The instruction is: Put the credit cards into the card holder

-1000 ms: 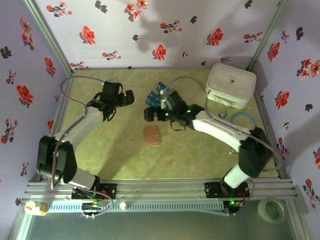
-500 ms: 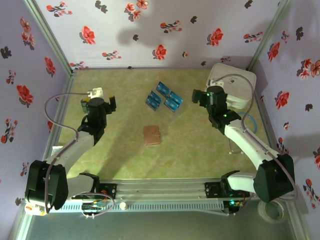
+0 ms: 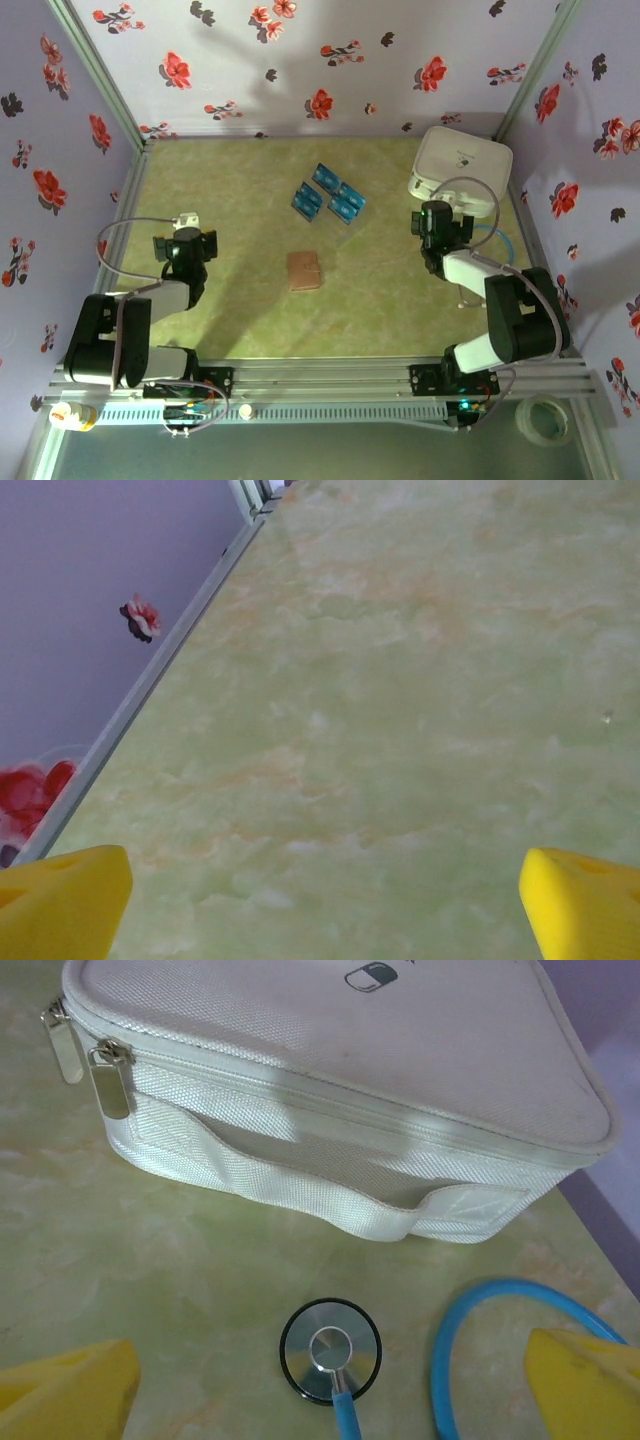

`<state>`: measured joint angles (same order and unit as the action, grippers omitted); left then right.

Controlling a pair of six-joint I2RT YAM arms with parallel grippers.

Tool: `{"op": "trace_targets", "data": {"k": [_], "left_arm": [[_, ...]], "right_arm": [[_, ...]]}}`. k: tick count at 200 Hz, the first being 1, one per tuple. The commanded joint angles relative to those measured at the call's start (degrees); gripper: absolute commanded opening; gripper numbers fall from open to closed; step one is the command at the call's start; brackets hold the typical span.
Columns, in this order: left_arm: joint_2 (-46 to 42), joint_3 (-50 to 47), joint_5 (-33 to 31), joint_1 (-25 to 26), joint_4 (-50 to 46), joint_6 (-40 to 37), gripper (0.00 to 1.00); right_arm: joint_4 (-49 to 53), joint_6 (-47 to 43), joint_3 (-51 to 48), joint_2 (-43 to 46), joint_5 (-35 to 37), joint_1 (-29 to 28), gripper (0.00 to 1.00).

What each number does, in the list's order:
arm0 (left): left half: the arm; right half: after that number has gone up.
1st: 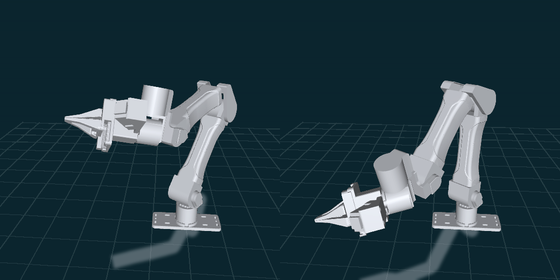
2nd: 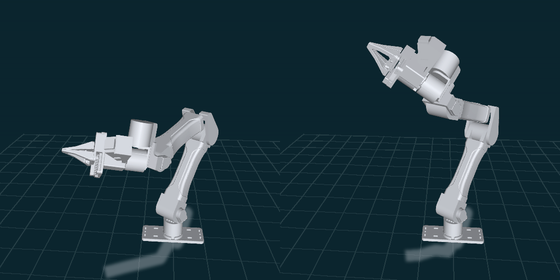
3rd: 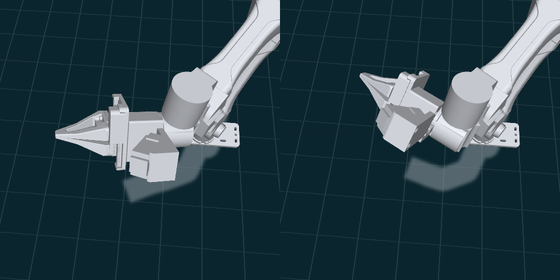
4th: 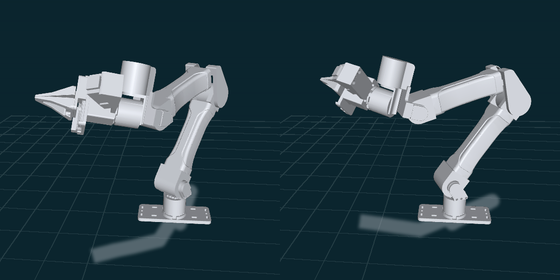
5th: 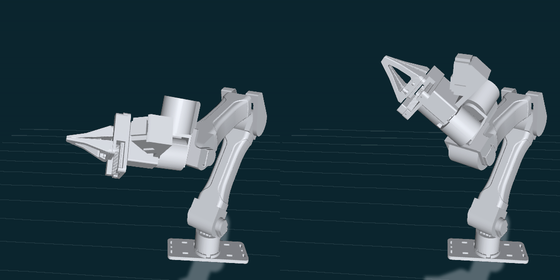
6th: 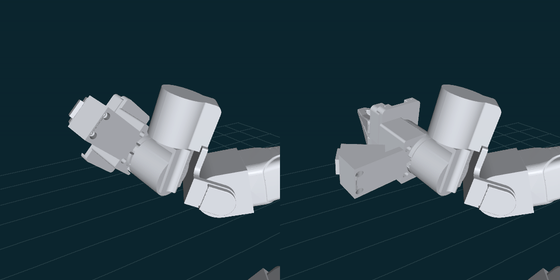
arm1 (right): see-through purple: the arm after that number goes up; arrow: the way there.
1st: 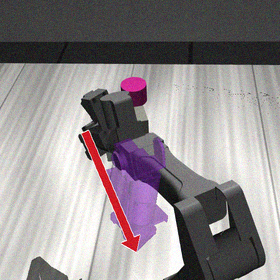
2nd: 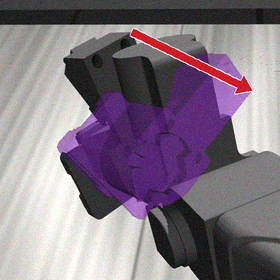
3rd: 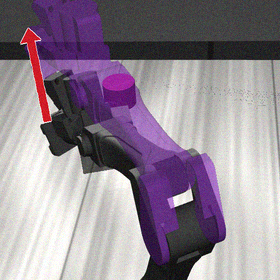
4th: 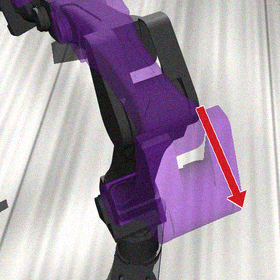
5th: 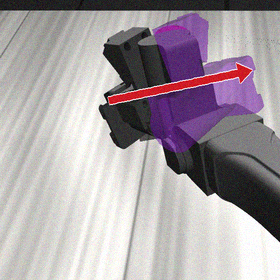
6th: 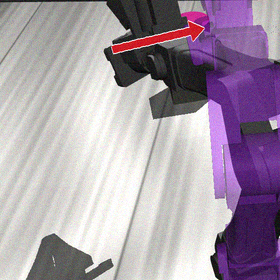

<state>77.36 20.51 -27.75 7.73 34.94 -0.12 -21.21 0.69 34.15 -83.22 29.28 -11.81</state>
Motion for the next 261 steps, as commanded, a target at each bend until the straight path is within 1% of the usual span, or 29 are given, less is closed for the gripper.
{"op": "trace_targets", "data": {"k": [1, 8, 13, 27, 42, 47, 51, 57, 68, 76, 84, 89, 94, 98, 100, 103, 111, 115, 119, 123, 127, 140, 154, 170, 184, 200, 215, 231, 261], "left_arm": [[2.08, 0.56, 6.61, -2.24, 10.79, 0.51, 1.00], [3.58, 0.77, 7.86, -2.65, 12.07, 0.16, 1.00], [4.60, 0.84, 8.95, -2.94, 12.87, 0.12, 1.00], [8.01, 1.10, 11.09, -3.81, 15.41, -0.02, 1.00], [10.69, 1.26, 11.70, -4.46, 17.04, 0.71, 0.99], [11.77, 0.97, 11.90, -4.64, 19.25, 0.41, 1.00], [11.53, 1.04, 12.27, -4.78, 18.95, 0.45, 1.00], [11.13, 1.27, 12.57, -4.89, 17.66, 0.94, 1.00], [11.46, 1.21, 12.86, -5.07, 18.44, 0.79, 1.00], [11.29, 1.46, 14.01, -5.54, 17.56, 1.13, 1.00], [11.20, 1.69, 15.13, -6.14, 17.01, 1.40, 1.00], [11.22, 1.81, 15.79, -6.39, 16.59, 1.57, 1.00], [11.23, 1.81, 16.17, -6.62, 16.81, 1.61, 1.00], [11.23, 1.81, 16.36, -6.67, 16.54, 1.59, 1.00], [11.17, 1.86, 16.51, -6.74, 16.49, 1.61, 1.00], [11.22, 1.96, 16.81, -6.89, 16.34, 1.56, 1.00], [11.23, 1.99, 17.65, -7.27, 16.16, 1.57, 1.00], [11.21, 1.98, 17.80, -7.37, 16.06, 1.61, 1.00], [11.23, 1.99, 17.82, -7.37, 15.98, 1.61, 1.00], [11.16, 1.99, 17.86, -7.37, 16.12, 1.61, 1.00], [11.19, 2.03, 17.86, -7.39, 16.05, 1.54, 1.00], [11.16, 1.90, 17.77, -7.37, 16.30, 1.55, 1.00], [11.24, 1.76, 17.54, -7.02, 16.84, 1.31, 1.00], [11.23, 1.86, 17.64, -7.03, 16.47, 1.33, 1.00], [11.17, 1.90, 17.64, -7.09, 16.43, 1.35, 1.00], [11.19, 1.90, 17.64, -7.02, 16.48, 1.42, 1.00], [11.23, 1.90, 17.64, -7.02, 16.48, 1.35, 1.00], [11.18, 1.90, 17.64, -7.05, 16.42, 1.35, 1.00], [11.20, 1.90, 17.64, -7.02, 16.44, 1.36, 1.00]], "right_arm": [[-14.76, -3.63, -4.15, 3.34, -5.90, 2.38, 0.99], [-17.80, -2.59, -5.76, 4.10, -5.81, 3.48, 0.99], [-17.94, -1.10, -6.47, 4.81, -5.60, 4.38, 0.99], [-17.35, 3.13, -8.21, 7.17, -8.30, 7.46, 0.99], [-13.12, 4.19, -8.85, 8.79, -8.38, 8.11, 0.99], [-13.32, 4.19, -9.53, 8.51, -8.70, 8.19, 0.99], [-14.38, 4.04, -10.32, 7.89, -8.78, 8.21, 0.99], [-16.94, 3.61, -11.69, 6.54, -8.64, 8.21, 0.99], [-26.50, 3.68, -14.90, 3.68, -7.81, 8.18, 0.99], [-27.96, 4.44, -15.50, 2.34, -11.89, 8.70, 0.99], [-31.49, 3.86, -15.80, -1.42, -13.20, 8.59, 0.99], [-36.11, 3.16, -16.40, -4.79, -14.51, 8.57, 0.99], [-43.04, 2.18, -17.03, -8.48, -15.19, 8.49, 0.99], [-45.78, 2.11, -17.13, -9.79, -15.73, 8.60, 0.99], [-45.28, 2.23, -16.89, -9.53, -16.05, 8.68, 0.99], [-41.59, 2.59, -16.01, -8.33, -16.70, 9.02, 0.99], [-26.62, 4.71, -12.24, -4.69, -17.95, 10.45, 0.99], [-23.53, 5.54, -10.02, -5.09, -19.35, 11.38, 0.99], [-26.64, 5.40, -10.23, -6.76, -20.68, 11.85, 0.99], [-31.23, 5.36, -11.39, -7.89, -20.63, 11.90, 0.99], [-33.16, 5.30, -12.14, -8.10, -20.52, 11.90, 0.99], [-25.86, 5.30, -10.89, -5.28, -20.53, 11.81, 0.99], [-31.98, 3.83, -12.59, -6.80, -20.64, 11.33, 0.99], [-27.74, 3.81, -11.61, -5.45, -20.92, 10.85, 0.99], [-30.33, 3.58, -11.91, -6.57, -20.65, 10.93, 0.99], [-27.91, 3.97, -11.39, -5.88, -20.73, 10.93, 0.99], [-28.57, 3.96, -11.08, -6.61, -20.82, 11.01, 0.99], [-26.34, 5.09, -9.76, -7.17, -23.50, 12.42, 0.99], [-28.36, 4.27, -11.22, -6.20, -24.70, 12.43, 0.99]]}}
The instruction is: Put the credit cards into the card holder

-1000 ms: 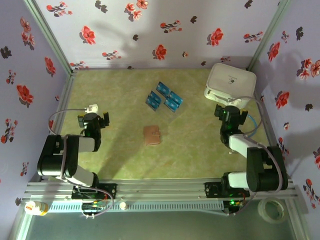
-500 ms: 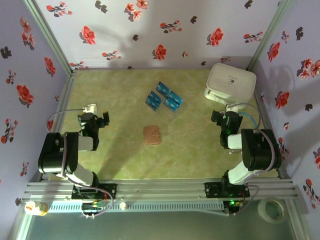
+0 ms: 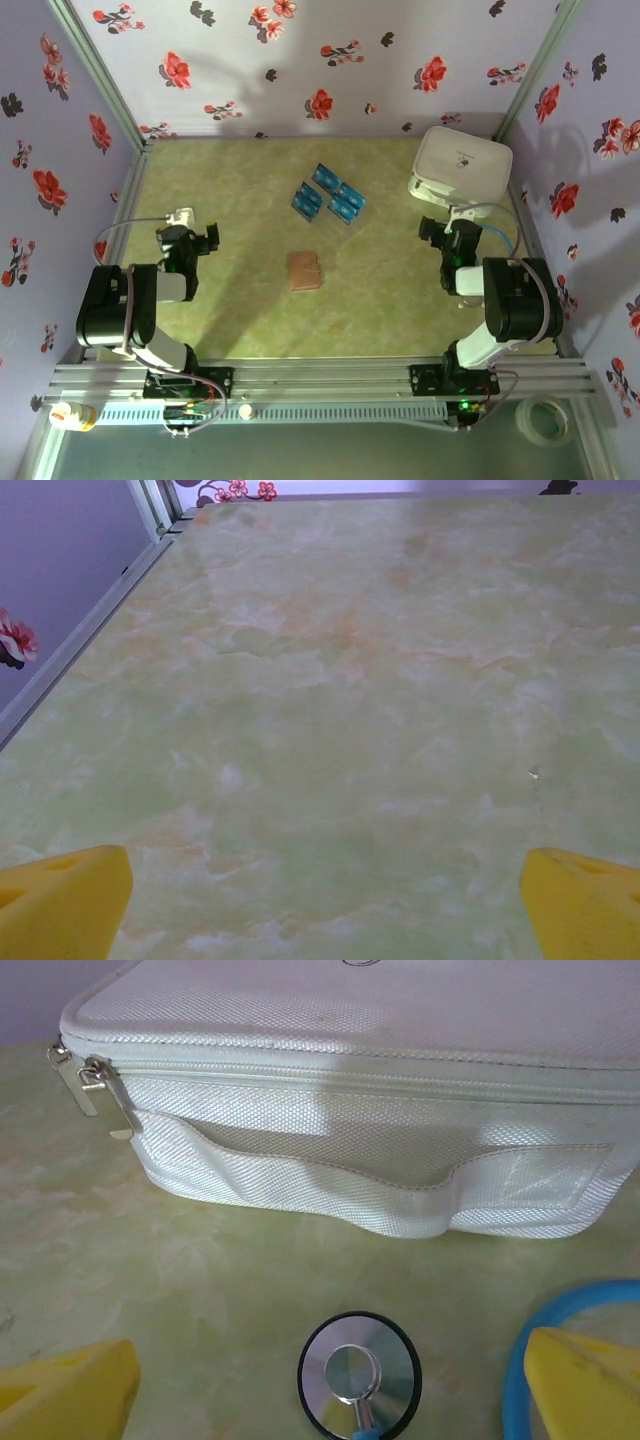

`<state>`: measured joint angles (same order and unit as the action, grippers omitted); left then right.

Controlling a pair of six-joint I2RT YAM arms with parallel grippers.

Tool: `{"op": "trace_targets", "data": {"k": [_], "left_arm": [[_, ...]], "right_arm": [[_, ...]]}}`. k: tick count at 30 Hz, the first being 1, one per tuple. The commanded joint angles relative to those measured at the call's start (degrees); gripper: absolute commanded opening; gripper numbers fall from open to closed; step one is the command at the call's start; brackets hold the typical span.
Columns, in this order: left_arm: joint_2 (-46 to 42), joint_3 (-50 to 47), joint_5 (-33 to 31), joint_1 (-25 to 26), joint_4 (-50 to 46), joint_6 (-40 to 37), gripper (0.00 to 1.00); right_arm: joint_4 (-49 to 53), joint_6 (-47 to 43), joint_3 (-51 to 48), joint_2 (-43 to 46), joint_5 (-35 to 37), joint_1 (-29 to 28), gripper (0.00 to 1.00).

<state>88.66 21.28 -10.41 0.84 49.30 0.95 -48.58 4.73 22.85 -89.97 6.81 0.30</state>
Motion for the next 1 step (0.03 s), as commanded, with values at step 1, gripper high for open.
{"op": "trace_targets", "data": {"k": [1], "left_arm": [[-0.09, 1.13, 0.31, -0.18, 2.10, 0.29, 1.00]], "right_arm": [[-1.04, 0.25, 0.04, 0.53, -2.23, 0.32, 0.99]]}}
